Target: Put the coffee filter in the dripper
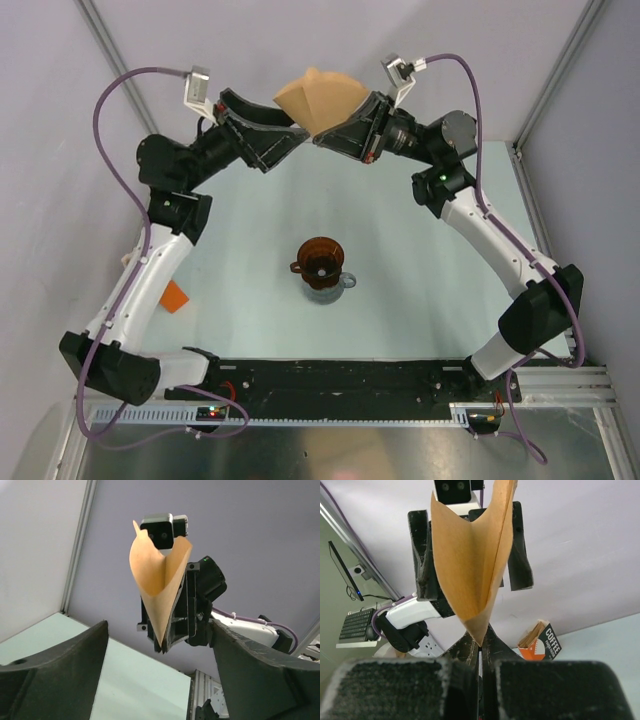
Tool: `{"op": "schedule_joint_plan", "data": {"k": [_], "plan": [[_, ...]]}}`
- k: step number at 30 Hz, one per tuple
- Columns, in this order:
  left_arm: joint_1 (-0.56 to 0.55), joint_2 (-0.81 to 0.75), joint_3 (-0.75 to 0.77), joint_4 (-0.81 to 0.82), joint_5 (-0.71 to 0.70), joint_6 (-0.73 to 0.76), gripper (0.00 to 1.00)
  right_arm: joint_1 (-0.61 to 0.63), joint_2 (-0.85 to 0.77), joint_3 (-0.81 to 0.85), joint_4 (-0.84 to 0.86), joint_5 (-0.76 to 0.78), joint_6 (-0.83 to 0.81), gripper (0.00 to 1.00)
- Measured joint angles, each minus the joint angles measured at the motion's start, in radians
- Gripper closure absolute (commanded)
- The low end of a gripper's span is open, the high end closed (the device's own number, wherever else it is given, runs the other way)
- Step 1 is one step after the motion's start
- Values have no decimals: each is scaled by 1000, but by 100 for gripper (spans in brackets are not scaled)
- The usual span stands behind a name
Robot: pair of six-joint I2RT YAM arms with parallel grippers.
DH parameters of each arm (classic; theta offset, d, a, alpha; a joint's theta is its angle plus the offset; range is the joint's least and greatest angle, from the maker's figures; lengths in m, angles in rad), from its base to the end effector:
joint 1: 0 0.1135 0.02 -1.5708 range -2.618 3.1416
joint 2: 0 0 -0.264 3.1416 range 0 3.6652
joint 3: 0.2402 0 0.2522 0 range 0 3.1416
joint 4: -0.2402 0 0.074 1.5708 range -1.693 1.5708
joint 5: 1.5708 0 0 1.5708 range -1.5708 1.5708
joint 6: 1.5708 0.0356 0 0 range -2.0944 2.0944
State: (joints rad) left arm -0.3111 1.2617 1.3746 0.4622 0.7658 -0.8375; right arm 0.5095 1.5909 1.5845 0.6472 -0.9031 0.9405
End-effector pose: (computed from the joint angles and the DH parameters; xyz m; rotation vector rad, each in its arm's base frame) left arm 0.2399 -0.1031 0.5064 0.4701 1.1957 -1.3808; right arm 0.2898 0.1940 0.4933 -0.7215 1.1691 1.6642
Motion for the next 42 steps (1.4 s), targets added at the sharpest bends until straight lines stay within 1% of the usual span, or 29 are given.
{"op": "schedule_joint_plan", "data": {"k": [2,4,5,7,11,13,17,19,20,21,23,24,25,26,27,29,32,34,38,39,40,42], "plan": [[-10,9,13,7,-2,-3,33,6,0,0,0,-2,-1,100],[-15,24,28,22,-4,-12,42,10,0,0,0,-3,-3,100],[-18,32,34,31,-4,-18,44,13,0,0,0,-3,-4,100],[-24,45,38,49,-4,-28,46,13,0,0,0,-3,-8,100],[-37,66,39,71,-2,-48,47,13,0,0,0,-3,-14,100],[-43,74,39,81,-2,-56,50,13,0,0,0,-3,-17,100],[-53,88,43,93,3,-71,68,13,0,0,1,-3,-19,100],[-56,96,49,98,5,-80,80,13,0,0,1,-3,-23,100],[-56,99,53,98,6,-83,90,13,0,0,1,-3,-27,100],[-57,104,58,98,5,-87,95,13,0,0,1,-3,-31,100],[-57,110,64,100,6,-98,99,8,0,0,0,-3,-39,81],[-58,111,66,101,7,-98,99,5,0,0,0,-3,-40,69],[-58,113,68,102,6,-101,99,-1,0,0,-1,-3,-40,61],[-58,115,68,102,7,-103,100,-9,0,0,-2,-3,-41,54],[-58,116,68,102,7,-105,100,-23,-2,0,-6,-3,-46,51],[-58,119,68,102,8,-105,100,-49,-4,0,-13,-2,-44,49],[-60,125,68,102,10,-105,100,-82,-11,0,-17,3,-45,51],[-60,128,68,102,16,-105,100,-94,-15,0,-18,5,-44,57],[-65,137,68,103,24,-105,100,-95,-19,2,-16,5,-45,82],[-66,138,69,103,24,-105,100,-95,-19,3,-16,5,-44,91],[-67,141,69,103,24,-105,100,-95,-19,5,-16,4,-47,95],[-68,145,69,103,24,-105,100,-100,-19,10,-15,3,-43,99]]}}
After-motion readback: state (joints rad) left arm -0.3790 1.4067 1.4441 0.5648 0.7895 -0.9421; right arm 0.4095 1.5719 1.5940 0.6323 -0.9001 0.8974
